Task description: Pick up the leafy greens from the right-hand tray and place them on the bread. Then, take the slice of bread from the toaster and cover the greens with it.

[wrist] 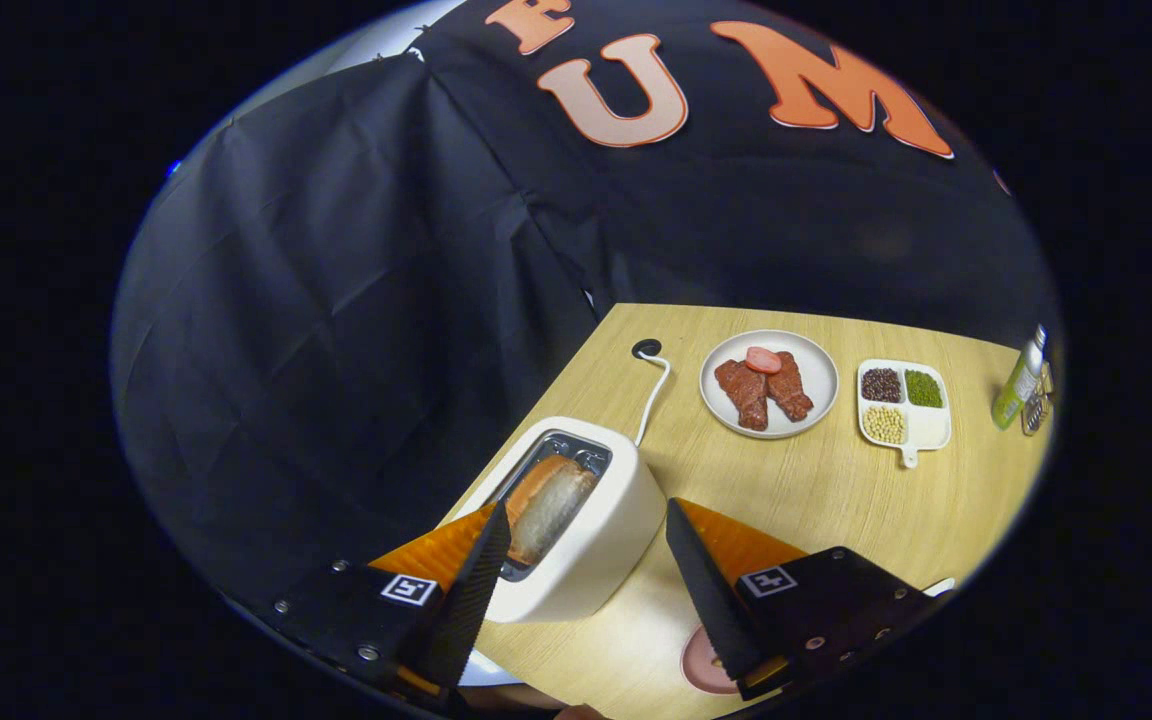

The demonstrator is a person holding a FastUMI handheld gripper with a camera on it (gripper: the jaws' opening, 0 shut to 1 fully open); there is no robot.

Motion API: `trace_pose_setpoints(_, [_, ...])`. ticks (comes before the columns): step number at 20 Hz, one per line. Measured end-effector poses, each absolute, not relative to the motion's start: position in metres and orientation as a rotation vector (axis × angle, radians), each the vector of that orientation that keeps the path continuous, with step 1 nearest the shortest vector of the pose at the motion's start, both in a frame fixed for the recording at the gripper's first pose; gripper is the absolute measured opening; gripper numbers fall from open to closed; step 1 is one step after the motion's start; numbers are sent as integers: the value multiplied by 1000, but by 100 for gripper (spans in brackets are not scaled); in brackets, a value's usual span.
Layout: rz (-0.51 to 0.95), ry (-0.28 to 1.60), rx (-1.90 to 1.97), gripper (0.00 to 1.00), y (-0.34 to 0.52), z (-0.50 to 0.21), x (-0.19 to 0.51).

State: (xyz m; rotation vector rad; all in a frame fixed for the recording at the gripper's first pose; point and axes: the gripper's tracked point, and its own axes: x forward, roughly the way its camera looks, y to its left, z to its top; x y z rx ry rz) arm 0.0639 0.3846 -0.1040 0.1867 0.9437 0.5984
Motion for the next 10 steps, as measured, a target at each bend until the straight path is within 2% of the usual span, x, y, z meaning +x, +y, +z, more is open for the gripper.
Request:
trace_pose_setpoints(5, [590,1063,184,93,416,-127,63])
trace_pose_setpoints(8, [579,1100,213,86,429,-135,67])
trace_pose_setpoints(10, [576,1140,205,76,432,-145,63])
